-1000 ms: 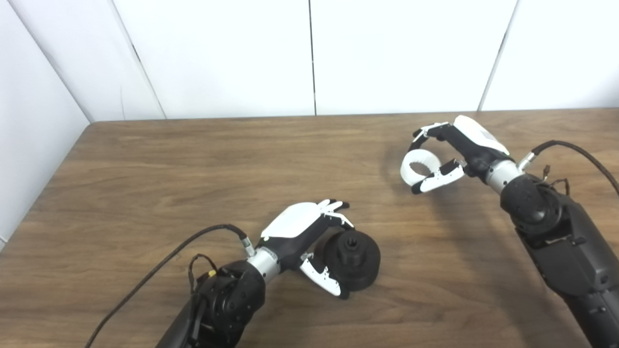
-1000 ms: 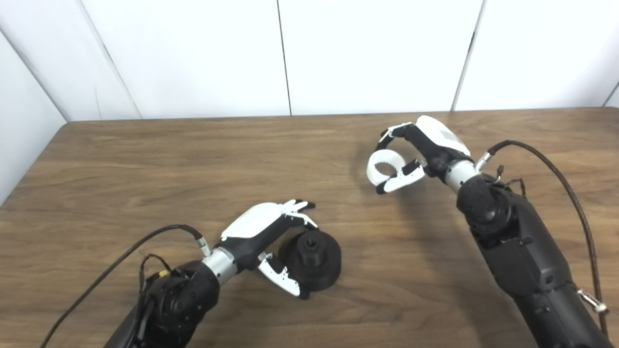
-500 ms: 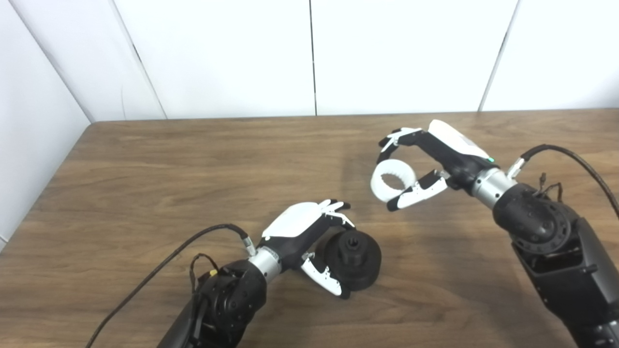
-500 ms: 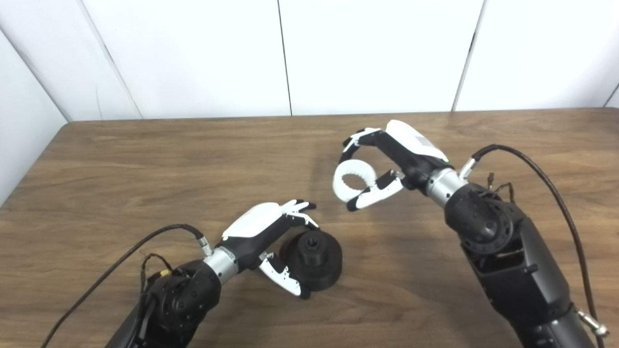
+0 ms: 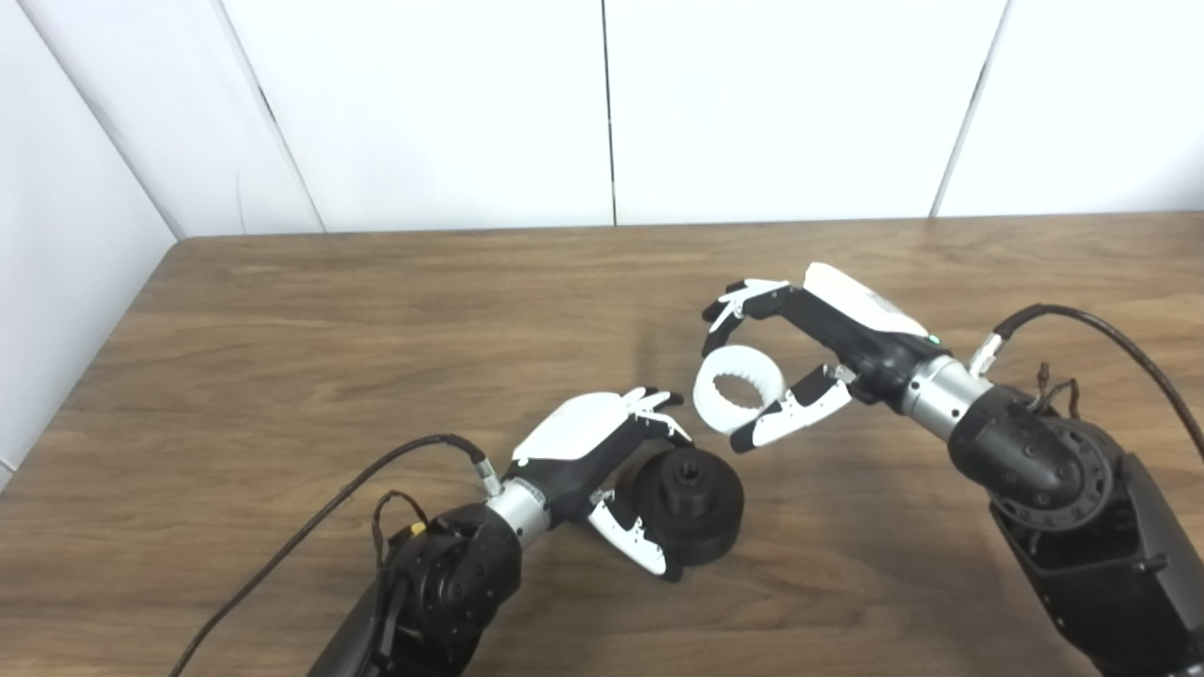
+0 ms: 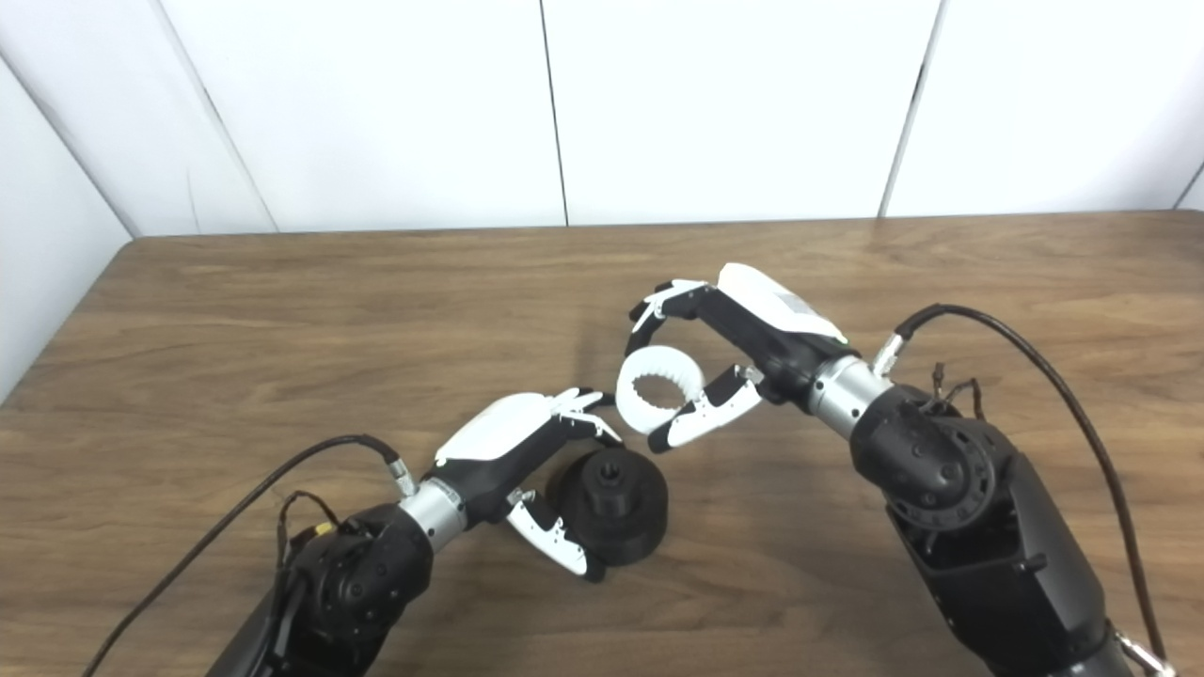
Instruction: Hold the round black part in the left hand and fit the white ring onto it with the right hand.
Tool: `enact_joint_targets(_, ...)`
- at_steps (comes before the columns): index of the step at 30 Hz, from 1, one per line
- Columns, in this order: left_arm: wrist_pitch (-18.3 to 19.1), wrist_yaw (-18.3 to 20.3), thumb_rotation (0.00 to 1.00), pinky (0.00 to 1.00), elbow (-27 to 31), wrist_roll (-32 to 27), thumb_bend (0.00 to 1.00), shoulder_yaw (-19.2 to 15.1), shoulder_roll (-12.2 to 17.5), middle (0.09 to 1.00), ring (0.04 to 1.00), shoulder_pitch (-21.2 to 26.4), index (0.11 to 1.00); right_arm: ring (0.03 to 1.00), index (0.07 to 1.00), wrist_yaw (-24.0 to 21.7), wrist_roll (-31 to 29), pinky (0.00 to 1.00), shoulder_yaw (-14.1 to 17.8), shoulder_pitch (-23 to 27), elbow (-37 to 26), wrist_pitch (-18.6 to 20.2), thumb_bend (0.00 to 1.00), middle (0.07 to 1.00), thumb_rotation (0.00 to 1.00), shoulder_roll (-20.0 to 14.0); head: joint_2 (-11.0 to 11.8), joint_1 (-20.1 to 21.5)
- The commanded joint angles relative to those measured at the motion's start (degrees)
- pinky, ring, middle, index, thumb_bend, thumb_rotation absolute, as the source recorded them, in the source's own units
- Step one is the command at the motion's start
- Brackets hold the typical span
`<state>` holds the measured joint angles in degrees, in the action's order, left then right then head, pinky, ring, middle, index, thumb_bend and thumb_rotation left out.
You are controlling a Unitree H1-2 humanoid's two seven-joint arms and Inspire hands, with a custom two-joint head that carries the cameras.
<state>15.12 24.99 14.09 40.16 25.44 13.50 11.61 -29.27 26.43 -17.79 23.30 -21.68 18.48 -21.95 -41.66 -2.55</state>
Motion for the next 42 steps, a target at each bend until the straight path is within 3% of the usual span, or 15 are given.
enact_joint_targets(1, 0.2, -0.1, 0.19, 0.97, 0.0, 1.0, 0.97, 0.0, -0.2, 0.968, 1.000, 1.7, 0.624, 0.911, 0.486, -0.2, -0.5, 0.83, 0.2, 1.8, -2.4, -1.3, 0.53, 0.801, 0.15, -0.1, 0.0, 0.0)
enact_joint_targets(23, 0.3, 0.3, 0.19, 0.99, 0.3, 0.7, 0.96, -0.2, -0.3, 0.966, 1.000, 1.9, 0.630, 0.917, 0.486, -4.5, -1.5, 0.82, -1.7, -0.6, -6.2, 0.8, 0.52, 0.808, 0.16, 0.1, -0.4, 0.3)
enact_joint_targets(42, -0.4, 0.1, 0.19, 0.96, 1.1, 1.0, 0.95, 0.5, -0.8, 0.969, 1.000, 1.9, 0.629, 0.922, 0.486, -3.3, 0.3, 0.83, -3.7, -2.3, -3.9, -1.5, 0.52, 0.803, 0.16, 2.1, -0.4, 0.3)
